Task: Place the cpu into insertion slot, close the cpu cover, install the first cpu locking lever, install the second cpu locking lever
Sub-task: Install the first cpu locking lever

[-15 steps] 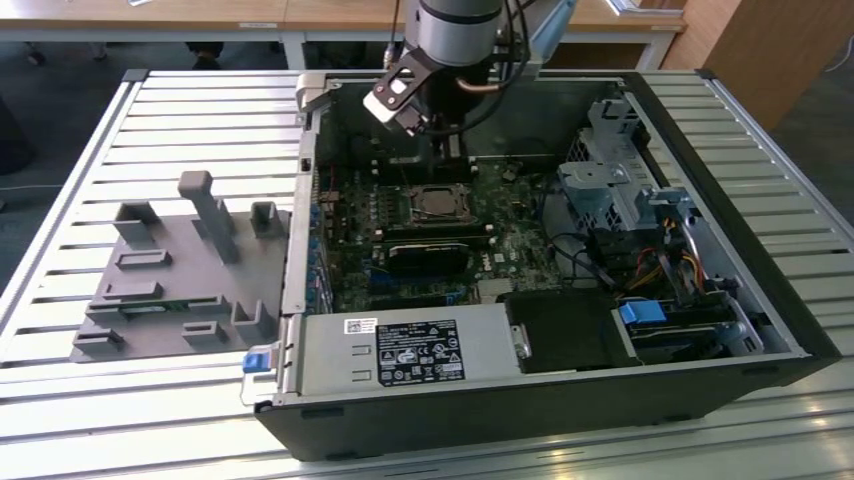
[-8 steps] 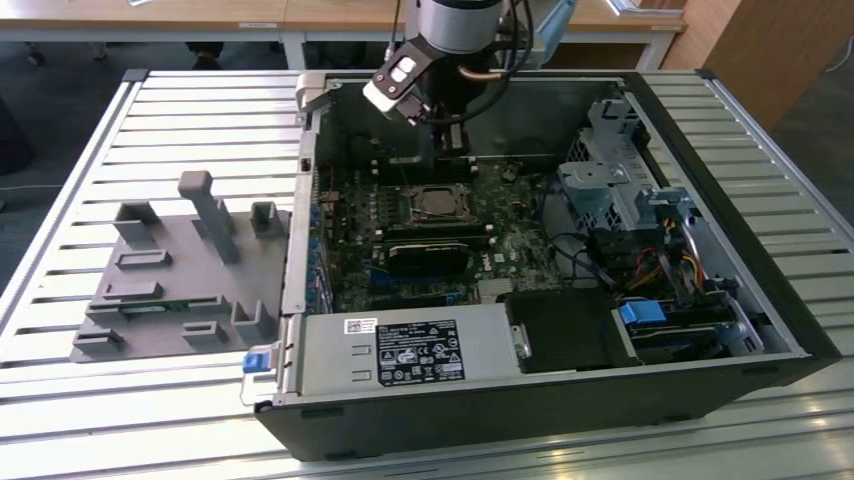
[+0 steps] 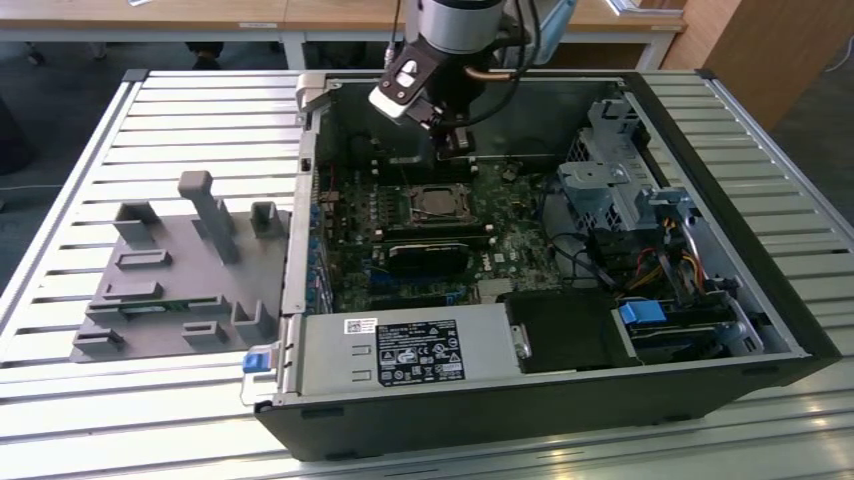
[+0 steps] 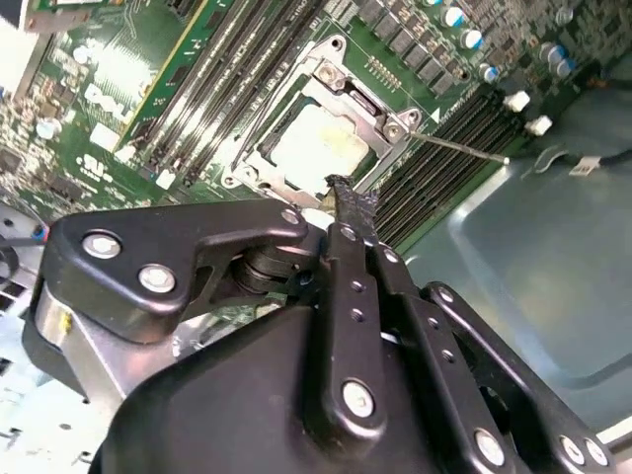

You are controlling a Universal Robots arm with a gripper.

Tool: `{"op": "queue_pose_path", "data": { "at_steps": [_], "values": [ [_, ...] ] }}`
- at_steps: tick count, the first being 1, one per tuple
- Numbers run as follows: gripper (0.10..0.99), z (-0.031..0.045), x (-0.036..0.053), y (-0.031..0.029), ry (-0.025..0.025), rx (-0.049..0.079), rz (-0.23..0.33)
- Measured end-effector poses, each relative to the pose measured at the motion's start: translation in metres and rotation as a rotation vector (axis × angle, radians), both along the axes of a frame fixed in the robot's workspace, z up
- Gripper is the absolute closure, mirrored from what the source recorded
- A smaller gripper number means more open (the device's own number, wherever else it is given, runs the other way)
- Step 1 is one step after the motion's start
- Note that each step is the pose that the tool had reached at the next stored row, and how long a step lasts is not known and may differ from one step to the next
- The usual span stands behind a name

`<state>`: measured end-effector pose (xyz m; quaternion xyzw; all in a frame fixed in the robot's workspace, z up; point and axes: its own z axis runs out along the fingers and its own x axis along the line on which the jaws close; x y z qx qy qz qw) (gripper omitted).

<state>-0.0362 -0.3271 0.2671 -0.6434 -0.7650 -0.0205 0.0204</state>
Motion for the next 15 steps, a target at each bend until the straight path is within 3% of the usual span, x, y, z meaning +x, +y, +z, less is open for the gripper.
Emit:
{"op": "queue_pose_path", "data": {
  "at_steps": [15],
  "values": [
    [0.973,-0.0001,0.0000,0.0000,0.0000,0.000,0.223]
  ]
}}
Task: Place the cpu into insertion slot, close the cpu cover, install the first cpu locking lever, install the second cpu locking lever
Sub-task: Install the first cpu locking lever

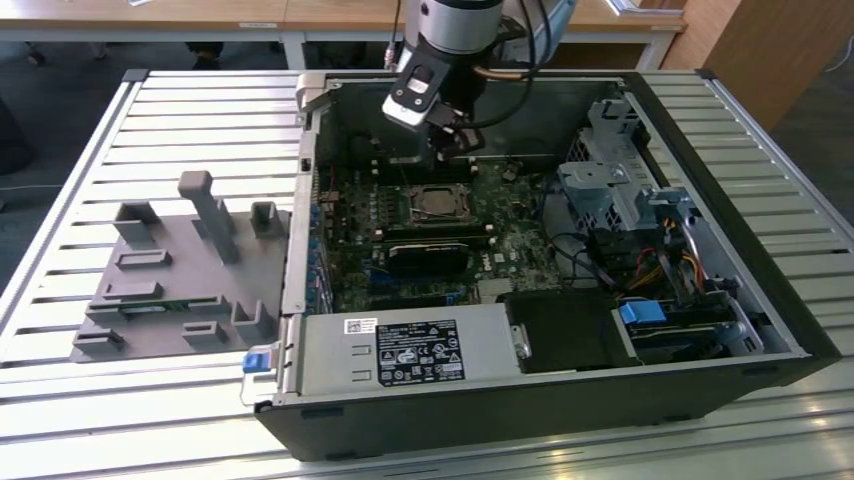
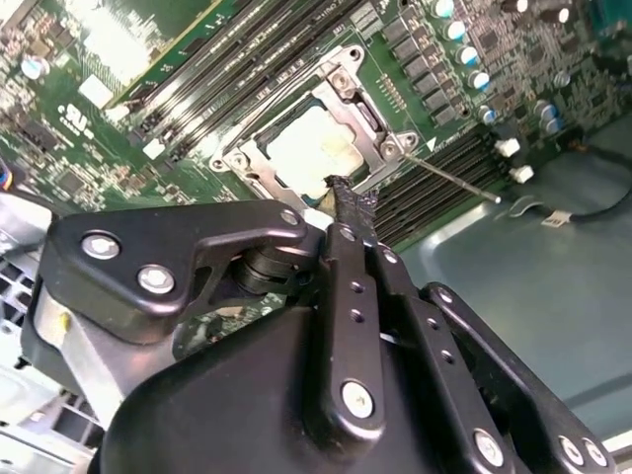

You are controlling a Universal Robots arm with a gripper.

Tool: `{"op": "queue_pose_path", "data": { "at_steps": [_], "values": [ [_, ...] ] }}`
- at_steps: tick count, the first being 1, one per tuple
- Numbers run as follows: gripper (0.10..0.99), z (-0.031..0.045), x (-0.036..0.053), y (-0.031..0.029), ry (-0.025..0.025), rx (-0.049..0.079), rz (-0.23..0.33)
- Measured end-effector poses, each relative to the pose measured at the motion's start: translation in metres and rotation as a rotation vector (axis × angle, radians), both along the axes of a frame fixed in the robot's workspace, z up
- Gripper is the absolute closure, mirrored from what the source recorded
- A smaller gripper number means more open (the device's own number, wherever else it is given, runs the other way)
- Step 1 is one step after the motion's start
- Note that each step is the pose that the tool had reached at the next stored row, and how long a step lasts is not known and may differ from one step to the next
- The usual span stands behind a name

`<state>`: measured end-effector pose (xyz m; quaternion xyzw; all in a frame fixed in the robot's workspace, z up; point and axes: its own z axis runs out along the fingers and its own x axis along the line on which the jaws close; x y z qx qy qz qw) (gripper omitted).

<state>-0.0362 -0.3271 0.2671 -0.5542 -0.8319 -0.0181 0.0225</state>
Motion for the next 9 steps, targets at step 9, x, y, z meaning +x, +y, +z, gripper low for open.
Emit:
{"op": "queue_pose_path", "data": {
  "at_steps": [9],
  "values": [
    [0.973,0.0000,0.0000,0.0000,0.0000,0.001,0.071]
  ]
}}
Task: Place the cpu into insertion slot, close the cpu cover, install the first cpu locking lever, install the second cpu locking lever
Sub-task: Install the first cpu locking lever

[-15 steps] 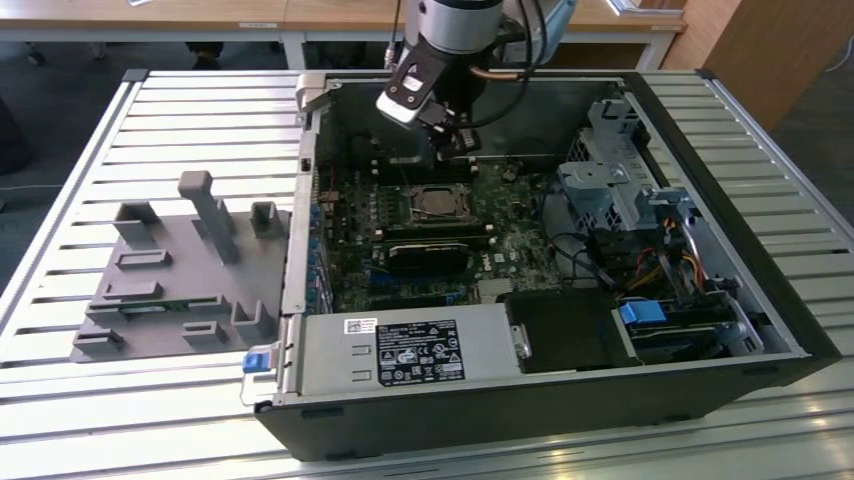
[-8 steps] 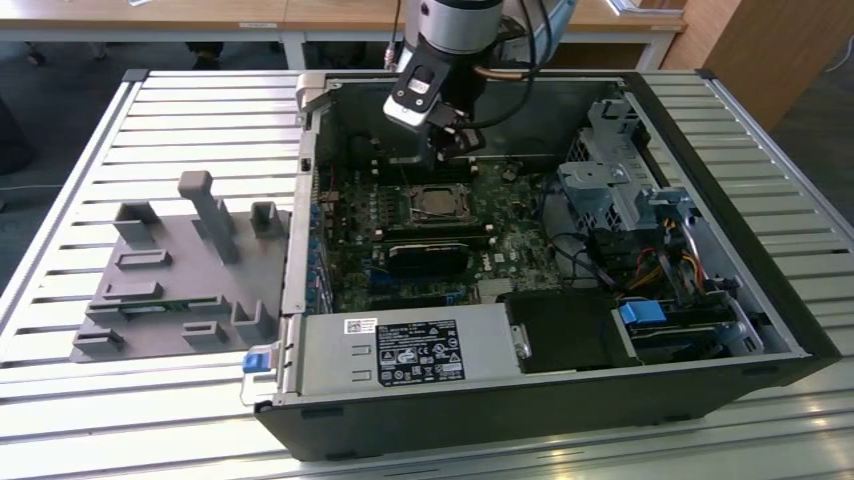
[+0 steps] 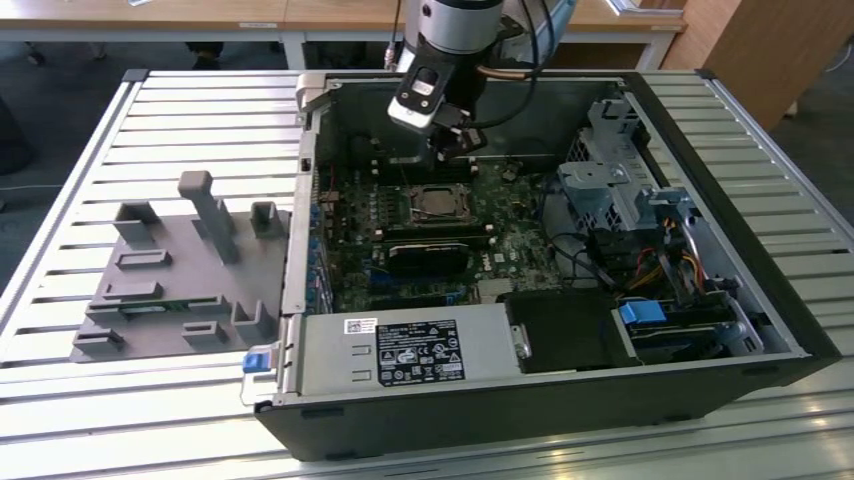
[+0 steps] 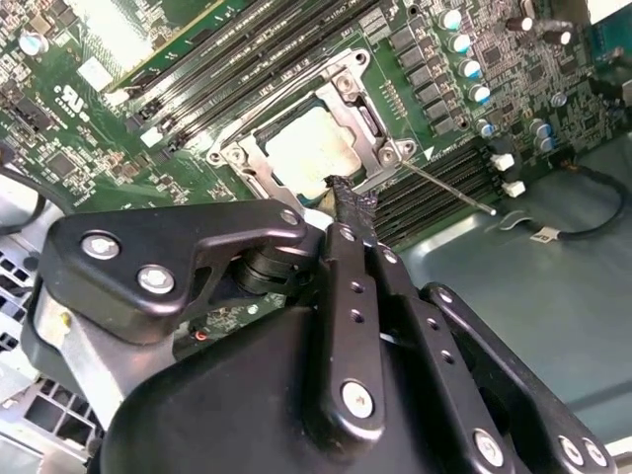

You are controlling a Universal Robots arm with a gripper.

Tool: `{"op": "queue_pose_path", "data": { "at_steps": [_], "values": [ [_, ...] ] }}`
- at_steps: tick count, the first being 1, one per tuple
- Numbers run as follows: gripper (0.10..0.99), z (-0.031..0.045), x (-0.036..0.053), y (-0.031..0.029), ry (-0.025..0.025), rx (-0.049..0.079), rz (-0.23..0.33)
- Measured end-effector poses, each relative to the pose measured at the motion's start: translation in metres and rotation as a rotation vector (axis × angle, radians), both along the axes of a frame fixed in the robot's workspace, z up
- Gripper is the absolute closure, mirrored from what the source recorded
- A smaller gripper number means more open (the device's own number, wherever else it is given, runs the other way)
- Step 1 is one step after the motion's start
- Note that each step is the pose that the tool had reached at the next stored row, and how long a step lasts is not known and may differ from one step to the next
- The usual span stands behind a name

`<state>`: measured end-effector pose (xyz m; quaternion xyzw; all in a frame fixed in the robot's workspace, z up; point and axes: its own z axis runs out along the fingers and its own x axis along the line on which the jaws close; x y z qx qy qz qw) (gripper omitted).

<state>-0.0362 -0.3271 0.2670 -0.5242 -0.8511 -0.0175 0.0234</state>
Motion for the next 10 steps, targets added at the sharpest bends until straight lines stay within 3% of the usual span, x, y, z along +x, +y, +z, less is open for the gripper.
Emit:
{"op": "queue_pose_path", "data": {
  "at_steps": [10],
  "values": [
    [0.973,0.0000,0.0000,0.0000,0.0000,0.000,0.066]
  ]
}}
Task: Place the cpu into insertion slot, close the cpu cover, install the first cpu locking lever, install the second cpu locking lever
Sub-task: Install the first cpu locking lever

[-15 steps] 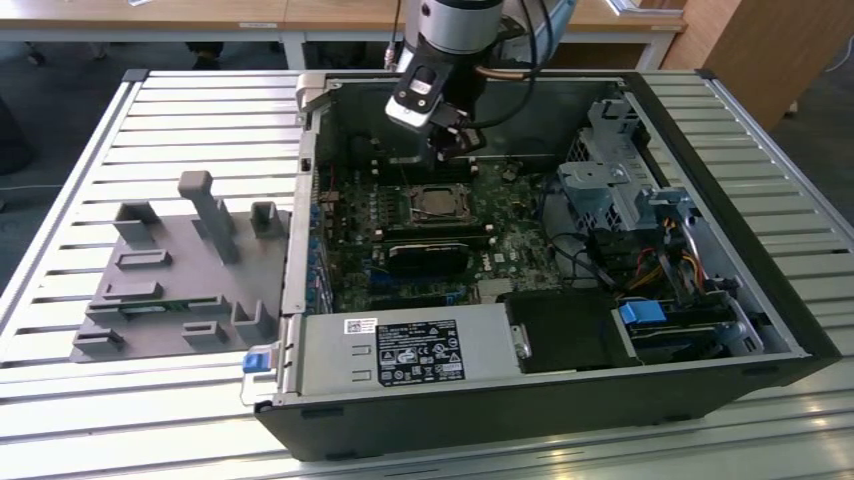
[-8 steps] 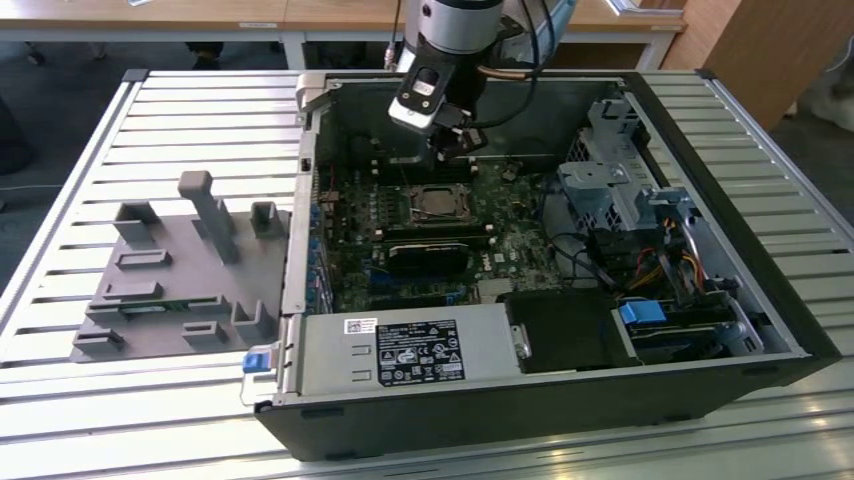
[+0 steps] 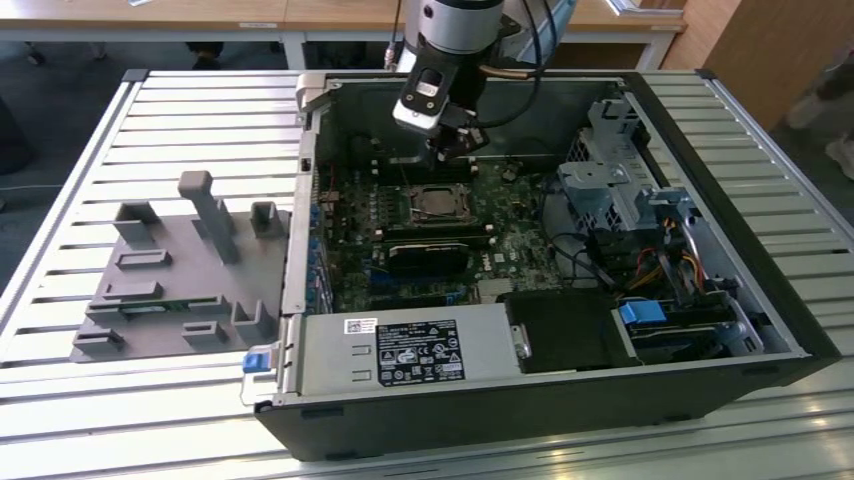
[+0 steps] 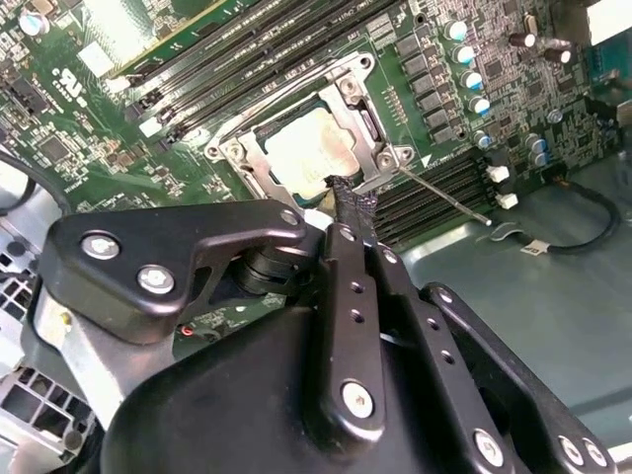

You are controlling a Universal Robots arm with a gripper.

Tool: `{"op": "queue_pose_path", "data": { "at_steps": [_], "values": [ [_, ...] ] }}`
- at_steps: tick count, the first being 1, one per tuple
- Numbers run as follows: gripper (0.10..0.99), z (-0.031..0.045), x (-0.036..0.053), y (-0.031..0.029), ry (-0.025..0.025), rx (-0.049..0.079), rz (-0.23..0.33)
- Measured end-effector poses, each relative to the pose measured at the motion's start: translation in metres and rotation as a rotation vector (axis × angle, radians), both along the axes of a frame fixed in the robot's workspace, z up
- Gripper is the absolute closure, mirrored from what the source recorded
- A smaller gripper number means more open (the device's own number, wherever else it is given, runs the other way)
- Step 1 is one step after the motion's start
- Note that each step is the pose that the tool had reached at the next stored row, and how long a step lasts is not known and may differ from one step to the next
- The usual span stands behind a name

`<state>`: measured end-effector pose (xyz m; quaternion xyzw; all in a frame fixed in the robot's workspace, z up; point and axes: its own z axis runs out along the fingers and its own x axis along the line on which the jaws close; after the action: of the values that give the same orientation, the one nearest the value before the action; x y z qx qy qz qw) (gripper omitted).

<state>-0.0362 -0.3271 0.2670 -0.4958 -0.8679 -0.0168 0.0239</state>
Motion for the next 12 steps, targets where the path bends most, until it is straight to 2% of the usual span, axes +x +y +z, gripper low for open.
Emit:
{"op": "queue_pose_path", "data": {
  "at_steps": [12],
  "values": [
    [0.973,0.0000,0.0000,0.0000,0.0000,0.000,0.080]
  ]
}}
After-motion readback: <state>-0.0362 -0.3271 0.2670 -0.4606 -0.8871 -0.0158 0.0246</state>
